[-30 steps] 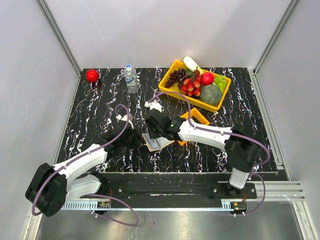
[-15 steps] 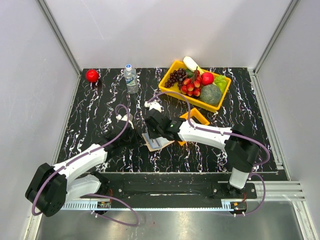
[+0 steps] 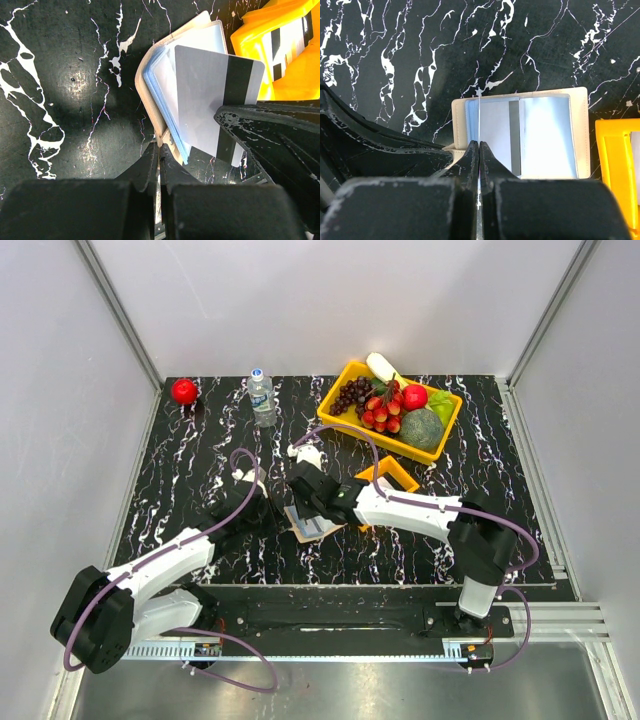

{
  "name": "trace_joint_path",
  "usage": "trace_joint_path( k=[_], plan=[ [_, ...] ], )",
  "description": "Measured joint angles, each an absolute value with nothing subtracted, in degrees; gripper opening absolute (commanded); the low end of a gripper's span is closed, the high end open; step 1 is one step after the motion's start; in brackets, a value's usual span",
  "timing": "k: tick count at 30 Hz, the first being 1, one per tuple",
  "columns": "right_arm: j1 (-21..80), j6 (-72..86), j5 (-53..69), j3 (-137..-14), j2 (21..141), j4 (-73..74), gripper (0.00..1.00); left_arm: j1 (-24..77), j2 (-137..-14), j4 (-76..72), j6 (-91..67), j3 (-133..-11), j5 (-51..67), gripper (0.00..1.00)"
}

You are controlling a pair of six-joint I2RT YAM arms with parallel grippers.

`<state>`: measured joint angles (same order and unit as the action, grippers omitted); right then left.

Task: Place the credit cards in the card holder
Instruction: Turn over the card slot in the card holder.

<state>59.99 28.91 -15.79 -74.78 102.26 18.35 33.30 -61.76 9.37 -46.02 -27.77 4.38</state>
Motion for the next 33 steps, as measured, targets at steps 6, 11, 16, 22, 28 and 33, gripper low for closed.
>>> trace_joint_path(
  k=[6,11,16,22,28,33],
  plan=[
    [60.49,28.05,-17.65,-74.78,102.89,18.52,0.0,33.3,-61.73,9.37,-46.02,-27.77,4.36,0.0],
    [61.39,27.18,-20.1,-74.89,103.37,19.31,0.0,33.3,-61.73,9.37,-46.02,-27.77,4.38,0.0],
    [61.89,25.96,-23.16,-75.55,103.68,19.62,0.0,33.3,-61.73,9.37,-46.02,-27.77,4.38,0.0],
    [61.89,24.18,-27.14,-75.64,103.83,19.68,0.0,33.3,-61.73,9.39,-46.0,-27.77,4.36,0.0],
    [61.91,23.09,-28.95,-75.72,103.96,19.75,0.0,33.3,-61.73,9.41,-45.93,-27.77,4.34,0.0],
    [61.89,22.2,-31.03,-75.75,104.03,20.51,0.0,33.3,-61.73,9.65,-45.67,-27.77,4.29,0.0]
  ],
)
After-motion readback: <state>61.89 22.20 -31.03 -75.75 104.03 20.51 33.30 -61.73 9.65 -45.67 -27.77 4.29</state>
